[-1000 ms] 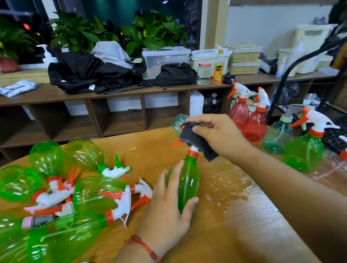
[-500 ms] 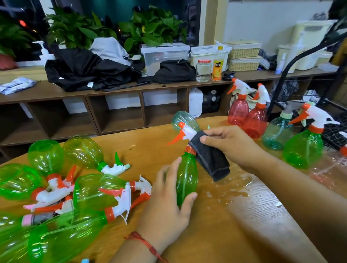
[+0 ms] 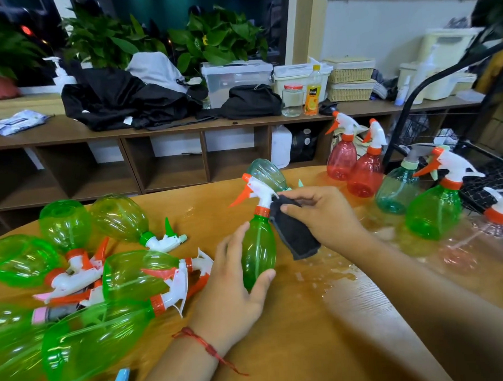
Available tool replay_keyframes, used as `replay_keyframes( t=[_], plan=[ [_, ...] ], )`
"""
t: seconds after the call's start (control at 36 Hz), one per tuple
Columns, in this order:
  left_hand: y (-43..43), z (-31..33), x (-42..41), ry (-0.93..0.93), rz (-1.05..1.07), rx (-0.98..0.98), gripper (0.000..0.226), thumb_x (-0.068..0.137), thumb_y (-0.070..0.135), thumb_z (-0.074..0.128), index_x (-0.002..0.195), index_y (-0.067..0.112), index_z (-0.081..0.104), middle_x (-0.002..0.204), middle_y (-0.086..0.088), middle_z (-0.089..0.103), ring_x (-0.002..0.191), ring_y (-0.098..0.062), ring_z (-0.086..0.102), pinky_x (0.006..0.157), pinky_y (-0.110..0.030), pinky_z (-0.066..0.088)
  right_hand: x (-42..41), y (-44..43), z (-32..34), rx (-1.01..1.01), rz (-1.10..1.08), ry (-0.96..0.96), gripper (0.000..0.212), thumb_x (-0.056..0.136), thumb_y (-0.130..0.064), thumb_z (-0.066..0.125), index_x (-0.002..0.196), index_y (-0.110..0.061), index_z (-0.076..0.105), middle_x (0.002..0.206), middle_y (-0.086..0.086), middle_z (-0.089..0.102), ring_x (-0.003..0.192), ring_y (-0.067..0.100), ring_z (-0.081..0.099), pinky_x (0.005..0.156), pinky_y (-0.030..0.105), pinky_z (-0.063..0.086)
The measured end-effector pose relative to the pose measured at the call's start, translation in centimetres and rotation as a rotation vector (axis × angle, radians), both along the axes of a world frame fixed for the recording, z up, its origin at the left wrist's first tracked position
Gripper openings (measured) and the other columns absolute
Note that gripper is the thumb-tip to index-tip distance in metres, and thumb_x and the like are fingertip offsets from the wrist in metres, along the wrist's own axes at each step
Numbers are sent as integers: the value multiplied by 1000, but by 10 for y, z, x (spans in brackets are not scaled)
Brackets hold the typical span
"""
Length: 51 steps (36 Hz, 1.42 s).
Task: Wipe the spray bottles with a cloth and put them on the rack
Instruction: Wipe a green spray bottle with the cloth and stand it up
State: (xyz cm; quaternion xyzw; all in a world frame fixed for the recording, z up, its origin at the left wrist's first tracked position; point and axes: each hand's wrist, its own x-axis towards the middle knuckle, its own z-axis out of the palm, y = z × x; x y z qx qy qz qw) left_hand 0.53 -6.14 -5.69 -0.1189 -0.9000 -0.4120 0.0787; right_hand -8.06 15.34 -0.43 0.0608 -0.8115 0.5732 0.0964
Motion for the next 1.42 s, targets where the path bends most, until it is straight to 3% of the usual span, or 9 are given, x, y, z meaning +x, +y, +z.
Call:
replay_keyframes(
  t=[0.28, 0.39, 0.53, 0.67, 0.75, 0.86, 0.97, 1.22, 1.42],
  plan=[
    [-6, 11, 1, 51, 34, 116, 102, 81, 38, 89, 162, 44, 28, 138, 29, 39, 121, 33, 32, 90, 10, 25, 30, -12, 8, -328, 121, 20, 27, 95, 2, 72, 118, -13, 77, 110, 6, 81, 102, 16, 76, 90, 34, 63],
    [-12, 13, -5, 81, 82, 243, 88, 73, 34, 93, 146, 44, 45, 134, 27, 54, 122, 15, 52, 98, -1, 37, 37, -25, 16, -413, 155, 34, 27, 98, 3, 67, 118, -13, 76, 110, 6, 81, 101, 16, 76, 86, 28, 62],
    [-25, 22, -16, -4, 142, 824, 81, 65, 41, 93, 135, 25, 58, 121, 1, 78, 113, -20, 75, 101, -49, 58, 51, -30, 10, -487, 70, 43, 26, 100, 0, 65, 123, -9, 74, 111, 7, 81, 102, 18, 77, 85, 30, 62],
    [-21, 26, -14, -104, 43, 1092, 74, 74, 25, 88, 140, 12, 58, 129, -15, 74, 123, -35, 70, 104, -53, 56, 62, -45, -5, -590, 17, -24, 25, 102, -4, 63, 123, -11, 74, 114, 9, 80, 105, 23, 76, 86, 41, 62],
    [-17, 24, -9, -115, -69, 1130, 80, 77, 22, 83, 147, 2, 49, 139, -26, 65, 124, -36, 66, 111, -56, 50, 69, -62, -8, -735, 60, -130, 27, 105, -8, 60, 128, -11, 73, 123, 14, 76, 120, 40, 70, 102, 58, 55],
    [-17, 24, -4, -103, -151, 1075, 69, 83, 19, 79, 146, 8, 53, 135, -19, 68, 126, -32, 65, 106, -45, 55, 71, -68, 2, -826, 151, -280, 30, 106, -12, 54, 130, -12, 72, 129, 21, 72, 110, 35, 68, 89, 52, 56],
    [-23, 30, -5, -68, -106, 1038, 71, 85, 27, 78, 148, 7, 53, 136, -15, 68, 128, -32, 65, 104, -39, 53, 64, -56, 6, -783, 276, -335, 36, 107, -15, 47, 137, -11, 66, 134, 17, 71, 114, 30, 68, 91, 44, 58],
    [-26, 26, -3, -174, -183, 989, 71, 87, 23, 72, 153, 11, 51, 142, -18, 65, 134, -36, 61, 107, -46, 52, 62, -45, 1, -751, 428, -492, 56, 103, -47, 46, 140, -10, 66, 147, 23, 60, 131, 40, 59, 117, 62, 40],
    [-18, 23, -1, -224, -197, 925, 73, 86, 27, 74, 154, 12, 51, 144, -17, 65, 136, -36, 59, 110, -46, 51, 49, -44, 8, -595, 450, -475, 51, 105, -42, 44, 140, -11, 65, 145, 26, 60, 139, 49, 51, 117, 69, 38]
  ],
)
